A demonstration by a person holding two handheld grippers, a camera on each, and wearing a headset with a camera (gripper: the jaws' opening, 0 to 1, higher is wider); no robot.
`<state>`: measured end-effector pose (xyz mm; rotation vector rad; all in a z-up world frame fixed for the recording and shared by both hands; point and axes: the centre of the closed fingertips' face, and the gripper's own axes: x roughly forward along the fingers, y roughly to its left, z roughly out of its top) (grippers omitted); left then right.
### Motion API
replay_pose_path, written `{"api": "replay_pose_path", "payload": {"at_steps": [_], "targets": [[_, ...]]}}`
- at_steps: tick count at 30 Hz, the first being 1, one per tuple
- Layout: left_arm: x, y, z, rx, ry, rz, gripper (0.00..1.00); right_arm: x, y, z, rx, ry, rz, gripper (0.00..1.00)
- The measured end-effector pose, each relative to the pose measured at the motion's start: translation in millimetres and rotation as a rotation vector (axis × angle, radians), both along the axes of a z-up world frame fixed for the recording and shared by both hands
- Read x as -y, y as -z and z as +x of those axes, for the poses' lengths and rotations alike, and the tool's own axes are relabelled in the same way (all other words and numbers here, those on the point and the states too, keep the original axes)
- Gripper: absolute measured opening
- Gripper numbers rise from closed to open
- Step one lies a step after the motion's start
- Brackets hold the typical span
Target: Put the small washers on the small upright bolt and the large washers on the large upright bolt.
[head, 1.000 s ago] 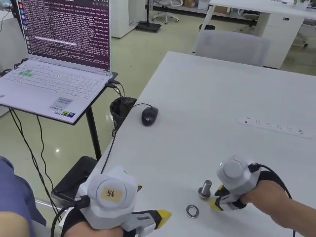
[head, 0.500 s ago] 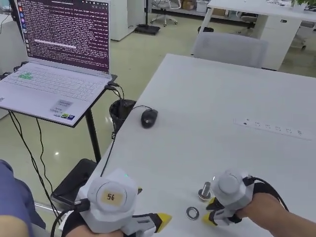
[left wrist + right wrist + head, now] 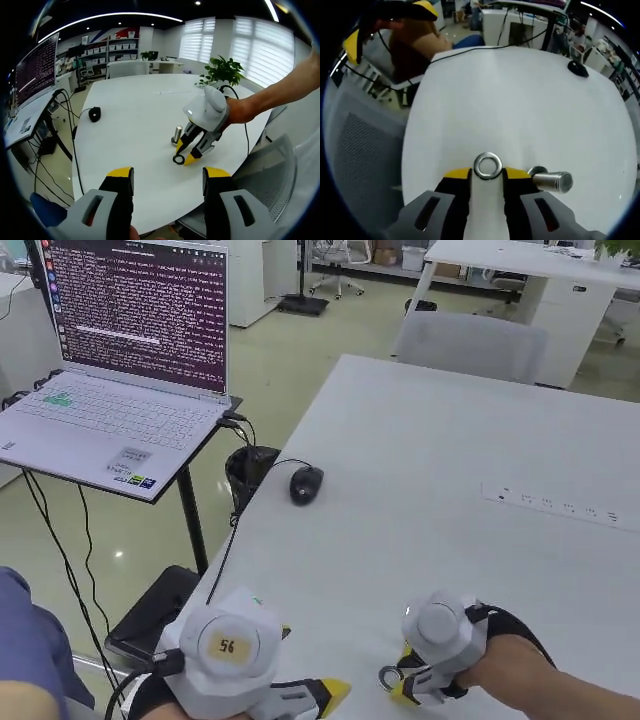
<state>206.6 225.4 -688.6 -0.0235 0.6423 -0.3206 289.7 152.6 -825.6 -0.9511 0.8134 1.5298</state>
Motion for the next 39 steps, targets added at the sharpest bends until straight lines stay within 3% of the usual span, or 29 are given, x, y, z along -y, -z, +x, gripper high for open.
{"api": "replay_pose_path", "payload": {"at_steps": [13,16,24,33,39], "targets": [[1.2,0.9,-0.2,-0.001,0.004,-0.003,0.55,-3.3,1.2,-2.4,0.007,-0.023,-0.006,0.3],[0.5,0.4,-0.3,0.001,0.001,-0.003,0.55,-2.5,0.9,-0.1,0.009,-0.014,-0.007,0.24],[-3.7,0.2,-2.7,0.001,-0.009,0.001,0.55,-0.8,0.7,-1.0,0.01,0.0,-0.015,0.23],[-6.7,-0.5,-3.2,0.003,-0.019,0.002,0.55,15.9,-2.2,-3.7,0.014,0.026,-0.003,0.23],[-3.0,-0.5,-1.8,0.003,-0.011,0.001,0.55,38.8,-10.9,4.7,0.03,0.075,0.011,0.23]]}}
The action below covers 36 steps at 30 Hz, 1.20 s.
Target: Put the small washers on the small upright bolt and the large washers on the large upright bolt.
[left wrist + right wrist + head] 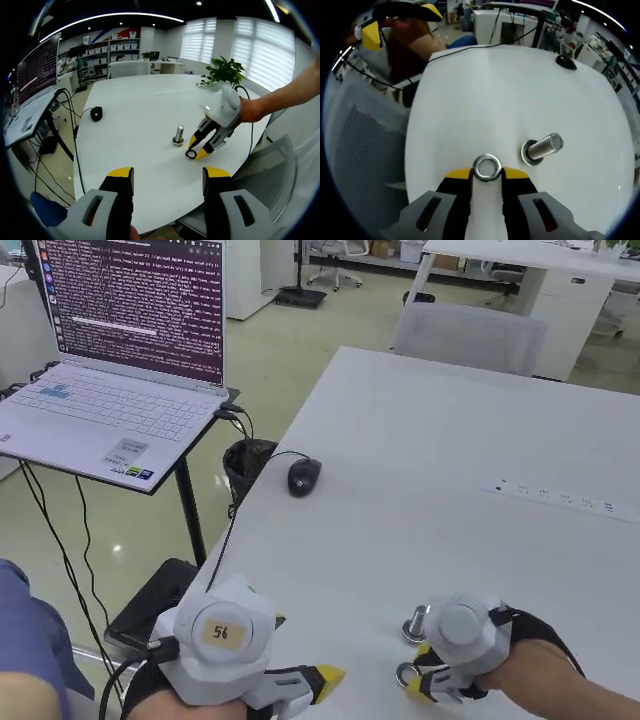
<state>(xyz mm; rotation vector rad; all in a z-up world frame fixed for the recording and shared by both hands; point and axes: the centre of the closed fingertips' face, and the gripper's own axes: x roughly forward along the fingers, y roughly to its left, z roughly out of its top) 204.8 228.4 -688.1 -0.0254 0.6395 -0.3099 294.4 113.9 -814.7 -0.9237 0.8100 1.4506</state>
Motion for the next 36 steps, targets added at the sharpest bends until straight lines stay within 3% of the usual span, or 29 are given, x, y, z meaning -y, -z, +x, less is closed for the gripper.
{"api": "replay_pose_path", "payload": {"at_steps": [5,10,18,23,27,36], "targets": [[3.4,-1.0,1.9,0.003,0.011,-0.001,0.55,14.6,-15.2,11.5,0.016,0.049,0.03,0.23],[4.6,-0.4,3.6,0.002,0.019,-0.001,0.55,18.7,-36.9,27.7,0.074,0.071,0.072,0.23],[3.0,-2.8,4.2,0.007,0.016,-0.002,0.55,11.7,-58.8,44.5,0.117,0.088,0.118,0.23],[1.3,-1.6,2.5,0.003,0.012,0.001,0.55,-6.4,-73.7,53.6,0.123,0.093,0.166,0.23],[3.0,-0.9,1.8,0.001,0.014,-0.001,0.55,-20.6,-76.7,59.1,0.119,0.093,0.18,0.23],[3.0,-1.7,1.0,-0.001,0.015,0.005,0.55,-28.3,-54.9,59.1,0.084,0.094,0.114,0.23]]}}
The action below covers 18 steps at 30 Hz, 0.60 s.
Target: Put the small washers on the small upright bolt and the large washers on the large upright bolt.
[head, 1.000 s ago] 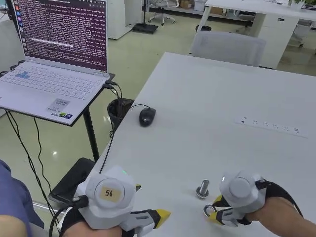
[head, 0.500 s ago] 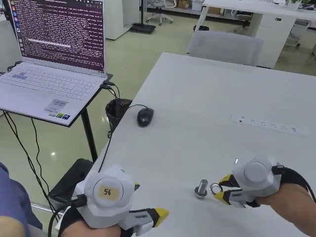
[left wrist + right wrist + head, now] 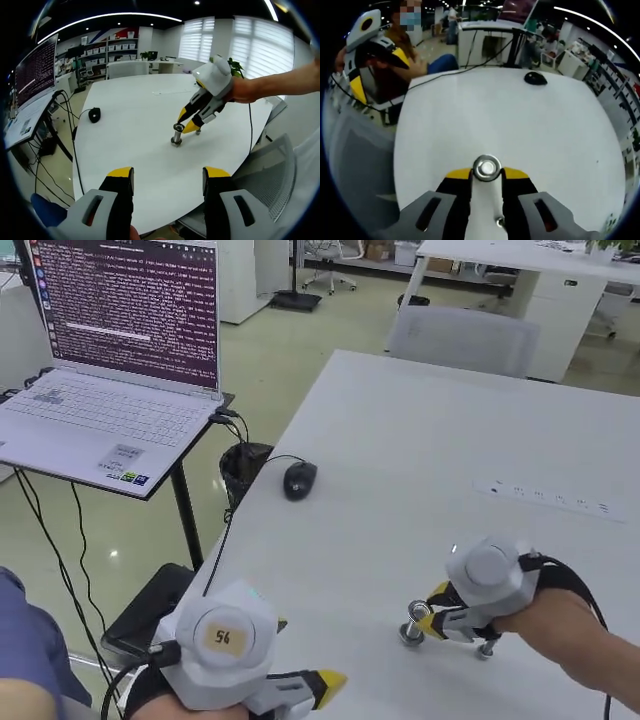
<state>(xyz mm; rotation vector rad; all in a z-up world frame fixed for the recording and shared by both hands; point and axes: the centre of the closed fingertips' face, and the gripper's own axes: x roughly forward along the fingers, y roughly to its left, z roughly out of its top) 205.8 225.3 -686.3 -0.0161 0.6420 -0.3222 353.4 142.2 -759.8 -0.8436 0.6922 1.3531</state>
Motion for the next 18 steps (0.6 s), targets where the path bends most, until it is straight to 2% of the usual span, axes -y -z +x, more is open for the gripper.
{"api": "replay_pose_path", "payload": {"at_steps": [11,18], "targets": [[1.2,1.1,-0.1,-0.005,0.002,-0.001,0.55,2.2,8.5,1.8,-0.014,0.009,-0.023,0.23],[0.2,1.5,0.6,-0.006,0.002,0.0,0.55,0.3,19.9,0.8,-0.025,0.011,-0.038,0.23]]}}
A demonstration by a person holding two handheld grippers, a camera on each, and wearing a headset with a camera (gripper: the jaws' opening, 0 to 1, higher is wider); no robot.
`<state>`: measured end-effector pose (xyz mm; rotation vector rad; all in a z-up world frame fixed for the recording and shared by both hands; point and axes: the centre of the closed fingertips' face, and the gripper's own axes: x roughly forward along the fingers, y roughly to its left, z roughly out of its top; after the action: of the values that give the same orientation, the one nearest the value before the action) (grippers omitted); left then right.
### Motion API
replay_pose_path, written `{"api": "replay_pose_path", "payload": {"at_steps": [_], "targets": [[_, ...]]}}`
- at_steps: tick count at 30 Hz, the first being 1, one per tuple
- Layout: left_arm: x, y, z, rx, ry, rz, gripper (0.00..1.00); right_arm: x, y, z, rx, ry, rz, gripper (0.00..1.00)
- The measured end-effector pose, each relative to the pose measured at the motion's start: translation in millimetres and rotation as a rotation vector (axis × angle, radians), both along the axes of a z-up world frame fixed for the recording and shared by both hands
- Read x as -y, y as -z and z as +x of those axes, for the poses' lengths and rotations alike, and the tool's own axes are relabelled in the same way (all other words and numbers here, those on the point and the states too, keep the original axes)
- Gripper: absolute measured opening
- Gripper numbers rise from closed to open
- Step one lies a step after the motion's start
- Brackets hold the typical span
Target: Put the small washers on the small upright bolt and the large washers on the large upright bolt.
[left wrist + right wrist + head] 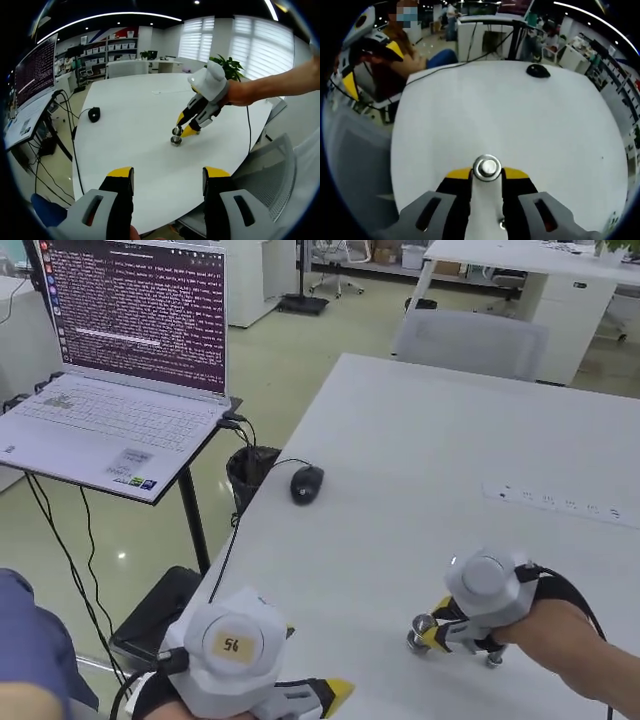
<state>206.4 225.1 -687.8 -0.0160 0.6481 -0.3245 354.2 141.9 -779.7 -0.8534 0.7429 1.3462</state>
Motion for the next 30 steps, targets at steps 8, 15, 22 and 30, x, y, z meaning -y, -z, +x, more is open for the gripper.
{"api": "replay_pose_path", "payload": {"at_steps": [8,15,22,30], "targets": [[-7.4,-0.5,-3.6,-0.003,-0.011,0.006,0.55,0.4,19.5,-0.7,-0.008,0.003,-0.024,0.23],[-11.6,-2.5,-0.4,0.01,-0.034,-0.006,0.55,1.4,28.8,-1.8,-0.02,0.021,-0.035,0.23],[-14.7,0.7,3.9,0.016,-0.062,-0.035,0.55,7.3,31.4,-5.2,-0.01,0.084,-0.015,0.24],[-15.1,3.2,9.9,0.03,-0.057,-0.044,0.55,29.3,33.5,-20.8,-0.038,0.269,0.049,0.22]]}}
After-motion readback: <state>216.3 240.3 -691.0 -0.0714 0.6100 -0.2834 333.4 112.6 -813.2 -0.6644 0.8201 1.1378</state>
